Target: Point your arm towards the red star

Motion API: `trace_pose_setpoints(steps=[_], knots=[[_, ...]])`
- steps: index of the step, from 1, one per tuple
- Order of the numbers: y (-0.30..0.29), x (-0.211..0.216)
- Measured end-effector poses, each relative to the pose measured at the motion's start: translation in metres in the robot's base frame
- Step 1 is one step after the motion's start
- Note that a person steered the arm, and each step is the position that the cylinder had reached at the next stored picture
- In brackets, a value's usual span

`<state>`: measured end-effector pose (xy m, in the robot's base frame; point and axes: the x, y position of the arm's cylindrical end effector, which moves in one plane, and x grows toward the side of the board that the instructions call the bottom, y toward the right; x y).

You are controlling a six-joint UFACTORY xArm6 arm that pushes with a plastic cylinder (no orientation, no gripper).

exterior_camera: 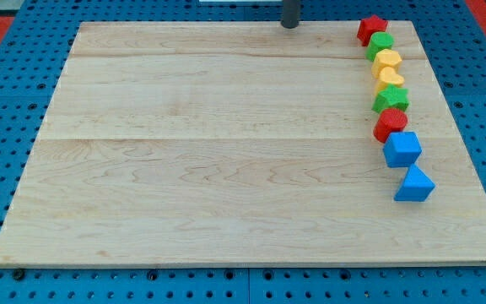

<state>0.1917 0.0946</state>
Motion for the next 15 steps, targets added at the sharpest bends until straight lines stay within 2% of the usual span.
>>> trace_pose_setpoints(steps=[1,2,4,5,6,7,8,10,11,12,15], knots=[[0.013,0.0],[-0.03,0.031],[-0.048,0.283],[-0.021,0.397],[0.106,0.411],[0.212,0.382],[0.246,0.296],[0.247,0.109],[0.243,0.04],[0.215,0.015],[0.114,0.019]])
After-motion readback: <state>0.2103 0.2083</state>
